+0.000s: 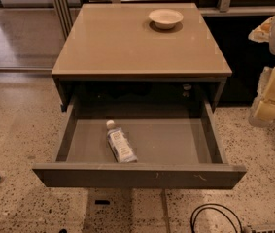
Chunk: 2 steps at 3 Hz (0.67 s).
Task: Pick blue plastic bottle from top drawer and place on counter
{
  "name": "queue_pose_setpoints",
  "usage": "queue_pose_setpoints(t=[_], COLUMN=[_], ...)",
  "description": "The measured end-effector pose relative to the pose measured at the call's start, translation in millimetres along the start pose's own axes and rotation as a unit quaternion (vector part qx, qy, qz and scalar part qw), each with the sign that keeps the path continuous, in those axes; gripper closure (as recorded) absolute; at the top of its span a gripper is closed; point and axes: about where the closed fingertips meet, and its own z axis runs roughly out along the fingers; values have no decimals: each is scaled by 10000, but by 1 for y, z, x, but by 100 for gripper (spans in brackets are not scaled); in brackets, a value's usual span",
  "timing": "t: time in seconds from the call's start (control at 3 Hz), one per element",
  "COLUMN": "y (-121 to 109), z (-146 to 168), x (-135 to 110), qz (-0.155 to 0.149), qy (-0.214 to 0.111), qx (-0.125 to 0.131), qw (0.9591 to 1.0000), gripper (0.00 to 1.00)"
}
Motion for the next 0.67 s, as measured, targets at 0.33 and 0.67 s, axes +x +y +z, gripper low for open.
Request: queue_pose_setpoints(t=[0.33,0.67], y=[0,-3], z=[0,-4], x=[0,-9], qz=[0,-269], qy=[0,-212], qx=[0,7], qw=[10000,9994], gripper=[0,0])
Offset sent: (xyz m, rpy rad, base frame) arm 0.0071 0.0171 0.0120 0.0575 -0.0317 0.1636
